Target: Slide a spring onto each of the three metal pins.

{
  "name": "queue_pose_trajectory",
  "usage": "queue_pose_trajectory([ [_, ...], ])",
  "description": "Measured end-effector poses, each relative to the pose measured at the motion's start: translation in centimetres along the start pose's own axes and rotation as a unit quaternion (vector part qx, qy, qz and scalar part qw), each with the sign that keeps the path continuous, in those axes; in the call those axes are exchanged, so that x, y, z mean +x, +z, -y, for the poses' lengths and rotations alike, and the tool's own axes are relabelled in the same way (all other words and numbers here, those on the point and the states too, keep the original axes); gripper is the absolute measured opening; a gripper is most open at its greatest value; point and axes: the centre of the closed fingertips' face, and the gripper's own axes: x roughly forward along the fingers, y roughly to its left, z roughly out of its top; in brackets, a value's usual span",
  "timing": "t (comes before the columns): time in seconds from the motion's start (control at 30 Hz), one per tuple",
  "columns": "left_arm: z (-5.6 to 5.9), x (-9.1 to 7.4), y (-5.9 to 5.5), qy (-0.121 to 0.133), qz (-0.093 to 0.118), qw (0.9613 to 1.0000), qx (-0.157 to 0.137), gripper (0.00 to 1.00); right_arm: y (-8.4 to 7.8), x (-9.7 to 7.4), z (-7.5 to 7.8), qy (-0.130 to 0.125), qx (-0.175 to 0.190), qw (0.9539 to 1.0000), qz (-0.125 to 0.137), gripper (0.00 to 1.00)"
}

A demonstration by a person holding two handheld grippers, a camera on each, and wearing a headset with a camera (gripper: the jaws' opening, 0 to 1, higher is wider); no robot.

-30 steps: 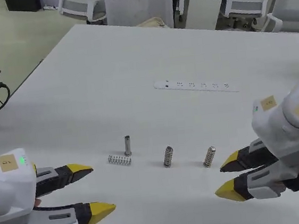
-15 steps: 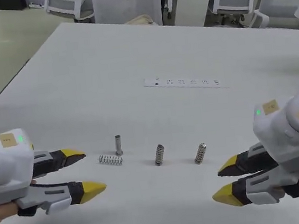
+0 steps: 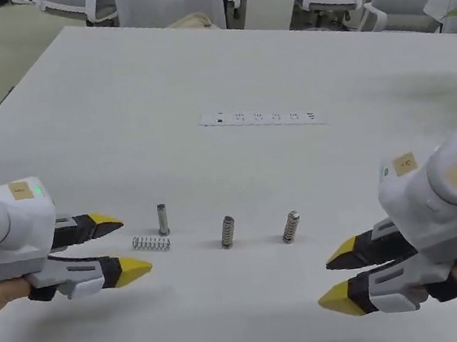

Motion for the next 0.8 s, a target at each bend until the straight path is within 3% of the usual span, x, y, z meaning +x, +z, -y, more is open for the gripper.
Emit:
queue_pose_trajectory([
  [0.8,-1.6,3.7,-2.2,-0.029,-0.037,0.9988,-0.014,0.38,-1.3,0.4,0.1,0.000,0.024,0.9996,-0.011,0.25],
])
